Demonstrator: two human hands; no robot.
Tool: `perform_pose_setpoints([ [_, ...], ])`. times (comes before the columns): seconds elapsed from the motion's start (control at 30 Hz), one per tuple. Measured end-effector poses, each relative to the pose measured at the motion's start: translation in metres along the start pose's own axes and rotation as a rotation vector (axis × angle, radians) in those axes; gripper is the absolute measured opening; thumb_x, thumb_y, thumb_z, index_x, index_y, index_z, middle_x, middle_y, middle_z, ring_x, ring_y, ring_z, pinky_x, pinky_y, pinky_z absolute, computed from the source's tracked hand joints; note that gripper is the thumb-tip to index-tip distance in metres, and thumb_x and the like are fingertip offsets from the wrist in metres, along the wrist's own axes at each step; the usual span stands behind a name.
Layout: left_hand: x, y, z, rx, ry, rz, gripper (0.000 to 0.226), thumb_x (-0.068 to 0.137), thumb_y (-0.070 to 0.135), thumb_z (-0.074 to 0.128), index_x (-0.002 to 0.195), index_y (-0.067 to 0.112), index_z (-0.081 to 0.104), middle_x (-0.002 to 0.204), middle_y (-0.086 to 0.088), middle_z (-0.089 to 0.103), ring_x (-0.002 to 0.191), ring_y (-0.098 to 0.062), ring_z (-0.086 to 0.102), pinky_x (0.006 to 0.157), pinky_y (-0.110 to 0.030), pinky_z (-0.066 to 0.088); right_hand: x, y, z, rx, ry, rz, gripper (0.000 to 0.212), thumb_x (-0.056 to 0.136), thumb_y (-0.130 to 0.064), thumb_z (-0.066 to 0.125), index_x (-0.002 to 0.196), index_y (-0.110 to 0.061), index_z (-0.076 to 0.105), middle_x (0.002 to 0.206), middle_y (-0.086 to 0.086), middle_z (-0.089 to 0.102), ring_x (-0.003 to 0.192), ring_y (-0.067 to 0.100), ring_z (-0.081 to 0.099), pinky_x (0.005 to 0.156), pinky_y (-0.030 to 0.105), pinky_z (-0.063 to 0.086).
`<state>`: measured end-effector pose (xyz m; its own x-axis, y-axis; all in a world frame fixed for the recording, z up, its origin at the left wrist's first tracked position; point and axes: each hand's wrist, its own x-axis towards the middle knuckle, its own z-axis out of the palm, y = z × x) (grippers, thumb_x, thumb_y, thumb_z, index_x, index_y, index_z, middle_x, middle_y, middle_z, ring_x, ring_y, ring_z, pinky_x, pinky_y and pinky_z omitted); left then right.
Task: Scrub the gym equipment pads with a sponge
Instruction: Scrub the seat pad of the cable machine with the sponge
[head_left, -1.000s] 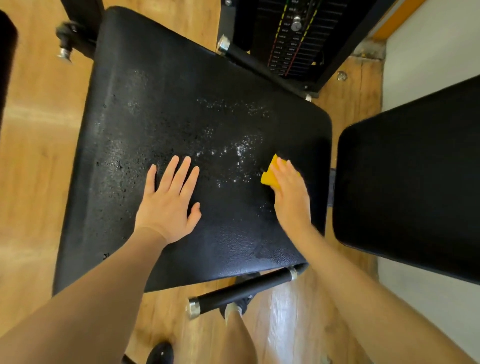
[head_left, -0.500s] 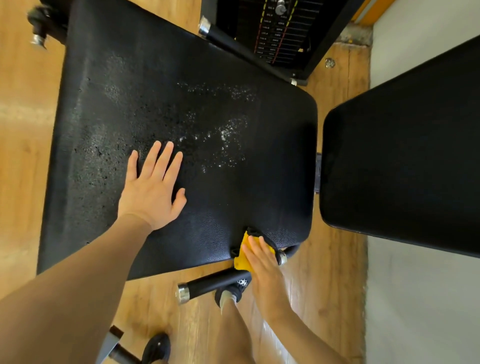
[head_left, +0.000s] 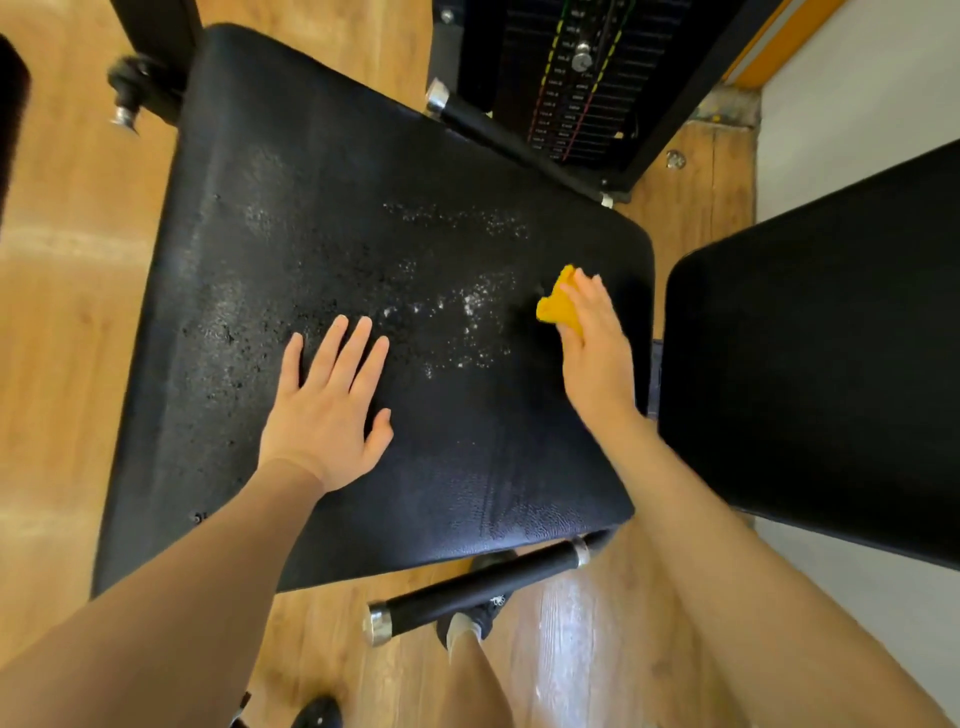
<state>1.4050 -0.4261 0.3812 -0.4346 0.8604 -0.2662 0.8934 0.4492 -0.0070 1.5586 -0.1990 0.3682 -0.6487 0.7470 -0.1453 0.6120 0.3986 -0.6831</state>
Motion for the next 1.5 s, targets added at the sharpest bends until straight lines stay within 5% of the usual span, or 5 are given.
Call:
perform_pose_setpoints([
  [0.27, 0.0, 0.0, 0.0, 0.001, 0.01, 0.002, 0.07, 0.083, 0.043, 0.033, 0.142, 0.007, 0.04, 0.152, -0.015, 0.033, 0.141, -0.03, 0.019, 0.112, -0.051, 0.002, 0.14, -0.006, -0.004, -0.124, -0.149, 0.008, 0.047, 0.097, -0.01, 0.044, 0.143, -0.012, 0.034, 0.148, 0.007, 0.036, 0.139, 0.022, 0.027, 0.112, 0.024, 0.016],
  [0.53, 0.001, 0.0, 0.0, 0.011, 0.002, 0.003, 0.07, 0.084, 0.045, 0.032, 0.143, 0.008, 0.04, 0.152, -0.015, 0.032, 0.142, -0.031, 0.019, 0.113, -0.05, 0.001, 0.0, -0.037, 0.026, -0.165, -0.161, 0.063, 0.056, 0.094, -0.001, 0.043, 0.145, -0.02, 0.028, 0.153, 0.006, 0.023, 0.14, 0.025, 0.022, 0.102, 0.053, 0.035],
  [0.77, 0.0, 0.001, 0.001, 0.009, 0.001, 0.004, 0.071, 0.083, 0.044, 0.033, 0.143, 0.007, 0.039, 0.151, -0.016, 0.032, 0.142, -0.031, 0.019, 0.112, -0.054, 0.006, -0.149, -0.015, 0.063, -0.144, -0.153, -0.119, 0.065, 0.069, 0.005, 0.051, 0.131, -0.014, 0.046, 0.138, 0.003, 0.049, 0.134, 0.02, 0.033, 0.107, 0.035, 0.032],
  [1.37, 0.001, 0.0, 0.001, 0.017, 0.021, 0.0, 0.071, 0.084, 0.044, 0.031, 0.144, 0.007, 0.037, 0.153, -0.015, 0.03, 0.142, -0.031, 0.018, 0.112, -0.052, 0.004, -0.178, -0.024, 0.043, 0.195, -0.27, -0.095, 0.074, 0.085, 0.015, 0.048, 0.139, -0.032, 0.03, 0.143, -0.041, 0.015, 0.14, 0.0, 0.015, 0.11, 0.009, 0.014],
  [1.5, 0.0, -0.001, 0.002, 0.021, 0.019, 0.002, 0.071, 0.084, 0.045, 0.03, 0.144, 0.008, 0.037, 0.153, -0.014, 0.03, 0.142, -0.03, 0.017, 0.112, -0.052, 0.004, -0.063, -0.029, 0.025, 0.199, -0.013, -0.068, 0.046, 0.09, 0.004, 0.045, 0.135, -0.007, 0.046, 0.143, 0.001, 0.041, 0.138, 0.019, 0.028, 0.109, 0.008, 0.016],
])
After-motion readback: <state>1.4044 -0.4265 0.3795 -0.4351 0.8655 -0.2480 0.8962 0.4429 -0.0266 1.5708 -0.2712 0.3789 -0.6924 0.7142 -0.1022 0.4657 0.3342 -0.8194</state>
